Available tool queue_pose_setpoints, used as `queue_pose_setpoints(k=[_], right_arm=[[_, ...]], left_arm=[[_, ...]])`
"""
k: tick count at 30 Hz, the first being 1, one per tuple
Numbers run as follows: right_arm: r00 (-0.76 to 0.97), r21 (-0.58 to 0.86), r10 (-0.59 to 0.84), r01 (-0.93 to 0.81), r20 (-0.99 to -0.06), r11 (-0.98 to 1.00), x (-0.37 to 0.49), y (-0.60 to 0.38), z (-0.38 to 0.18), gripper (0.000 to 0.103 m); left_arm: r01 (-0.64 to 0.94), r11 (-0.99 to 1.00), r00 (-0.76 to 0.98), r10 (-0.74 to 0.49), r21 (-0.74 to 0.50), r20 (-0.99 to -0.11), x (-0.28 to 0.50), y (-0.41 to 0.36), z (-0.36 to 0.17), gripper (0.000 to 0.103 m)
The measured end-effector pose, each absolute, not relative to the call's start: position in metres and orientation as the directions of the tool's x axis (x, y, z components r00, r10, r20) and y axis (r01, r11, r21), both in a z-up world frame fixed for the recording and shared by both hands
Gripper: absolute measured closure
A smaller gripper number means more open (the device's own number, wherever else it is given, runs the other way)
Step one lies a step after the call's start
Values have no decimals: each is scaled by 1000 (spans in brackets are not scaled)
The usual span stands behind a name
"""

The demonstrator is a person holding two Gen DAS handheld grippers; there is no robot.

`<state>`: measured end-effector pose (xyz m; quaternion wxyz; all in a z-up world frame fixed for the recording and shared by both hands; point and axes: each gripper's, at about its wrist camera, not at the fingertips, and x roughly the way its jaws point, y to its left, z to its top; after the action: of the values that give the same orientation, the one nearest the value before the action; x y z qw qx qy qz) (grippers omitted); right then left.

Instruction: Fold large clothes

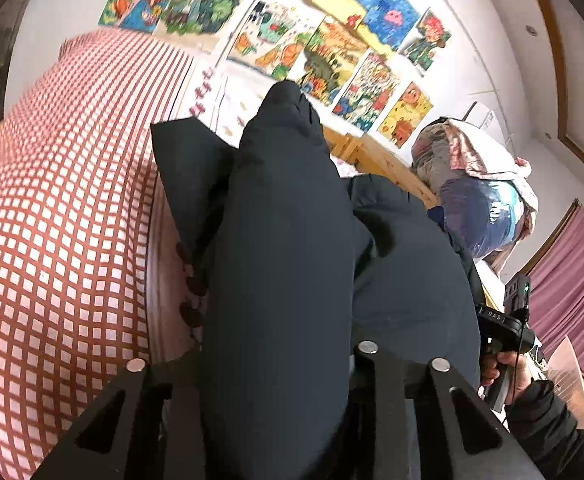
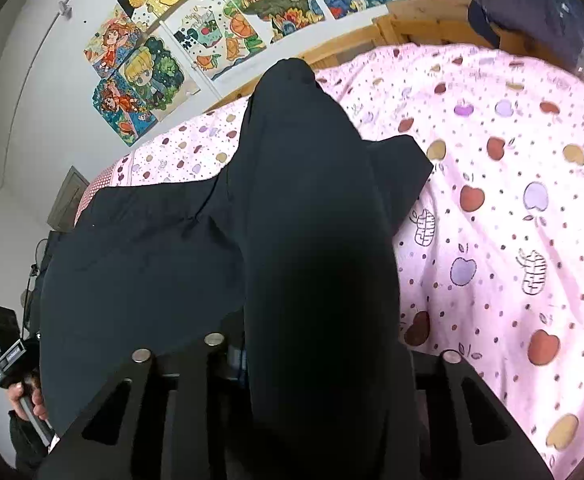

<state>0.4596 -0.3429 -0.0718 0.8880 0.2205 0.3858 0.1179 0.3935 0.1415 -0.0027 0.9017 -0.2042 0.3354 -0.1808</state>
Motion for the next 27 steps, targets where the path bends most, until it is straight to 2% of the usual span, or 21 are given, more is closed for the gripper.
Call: queue_pose_setpoints(k=[5,11,18,27], right_arm=[[704,469,362,-47,-611,882,450,-344,-41,82],[752,425,347,-98,-561,900,429,-339,4,84],[771,407,336,-109,-541,907,411,-354,40,84],[755,418,335,-89,-564,904,402,-365,29,84]], left_arm=[[225,829,748,-484,-512,-455,376,141,16,79],[264,823,751,-502,-503,-428,355,126,45,79],[272,810,739,-521,-520,-426,343,113,55,79],[225,816,715,-509,-532,-479,340,107,41,79]])
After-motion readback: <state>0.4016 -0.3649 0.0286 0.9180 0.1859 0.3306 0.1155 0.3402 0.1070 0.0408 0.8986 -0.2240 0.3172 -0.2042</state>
